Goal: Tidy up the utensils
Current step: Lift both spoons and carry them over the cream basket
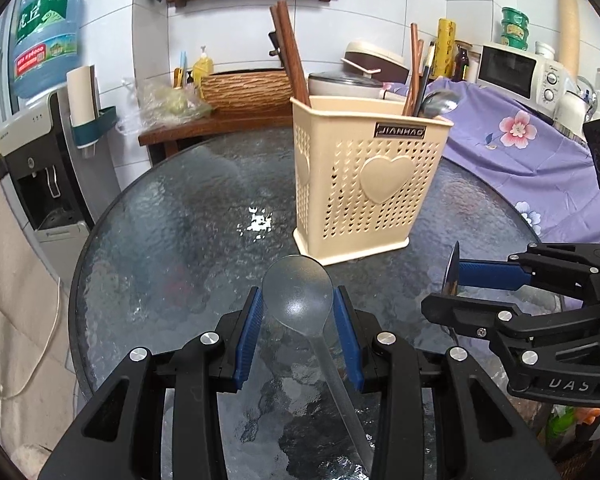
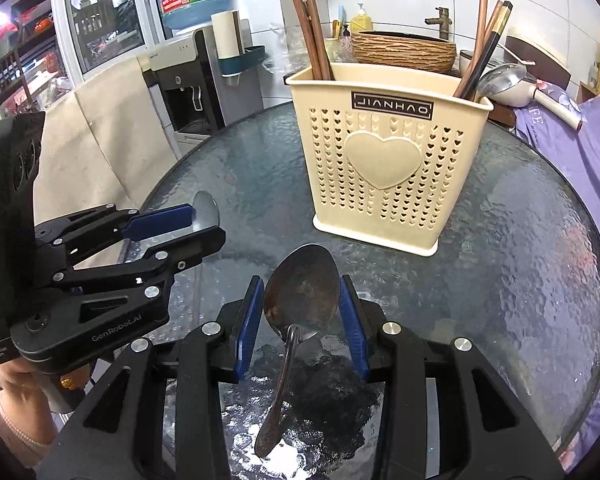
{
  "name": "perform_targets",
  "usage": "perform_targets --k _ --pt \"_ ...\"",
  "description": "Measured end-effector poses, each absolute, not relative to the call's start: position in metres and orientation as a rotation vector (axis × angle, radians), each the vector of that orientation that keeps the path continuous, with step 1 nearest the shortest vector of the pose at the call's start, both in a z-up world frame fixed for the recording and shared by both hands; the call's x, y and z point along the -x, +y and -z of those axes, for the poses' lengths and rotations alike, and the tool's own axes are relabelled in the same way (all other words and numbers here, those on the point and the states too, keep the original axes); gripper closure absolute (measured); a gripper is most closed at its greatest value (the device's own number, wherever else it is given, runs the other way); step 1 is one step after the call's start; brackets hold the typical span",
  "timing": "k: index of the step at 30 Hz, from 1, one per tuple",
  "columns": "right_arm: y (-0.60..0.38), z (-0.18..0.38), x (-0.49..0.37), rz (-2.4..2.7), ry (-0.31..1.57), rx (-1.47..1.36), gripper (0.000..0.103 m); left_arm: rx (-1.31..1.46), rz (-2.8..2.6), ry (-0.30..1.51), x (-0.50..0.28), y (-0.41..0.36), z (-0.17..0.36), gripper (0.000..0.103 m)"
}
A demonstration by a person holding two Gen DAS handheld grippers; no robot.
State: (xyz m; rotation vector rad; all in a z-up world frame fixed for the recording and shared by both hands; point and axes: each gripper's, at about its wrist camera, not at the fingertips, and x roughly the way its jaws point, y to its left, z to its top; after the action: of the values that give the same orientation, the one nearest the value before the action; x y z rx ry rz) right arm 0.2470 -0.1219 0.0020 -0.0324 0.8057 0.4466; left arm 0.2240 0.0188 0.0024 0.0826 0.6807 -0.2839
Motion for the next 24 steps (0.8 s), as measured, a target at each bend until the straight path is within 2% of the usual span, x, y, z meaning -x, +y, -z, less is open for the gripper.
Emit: perform_targets --k 24 --pt "-0.124 -0.025 -0.237 -0.444 0.746 0.053 0.064 -0.100 0.314 0.602 -0.210 0.011 -0.029 0.067"
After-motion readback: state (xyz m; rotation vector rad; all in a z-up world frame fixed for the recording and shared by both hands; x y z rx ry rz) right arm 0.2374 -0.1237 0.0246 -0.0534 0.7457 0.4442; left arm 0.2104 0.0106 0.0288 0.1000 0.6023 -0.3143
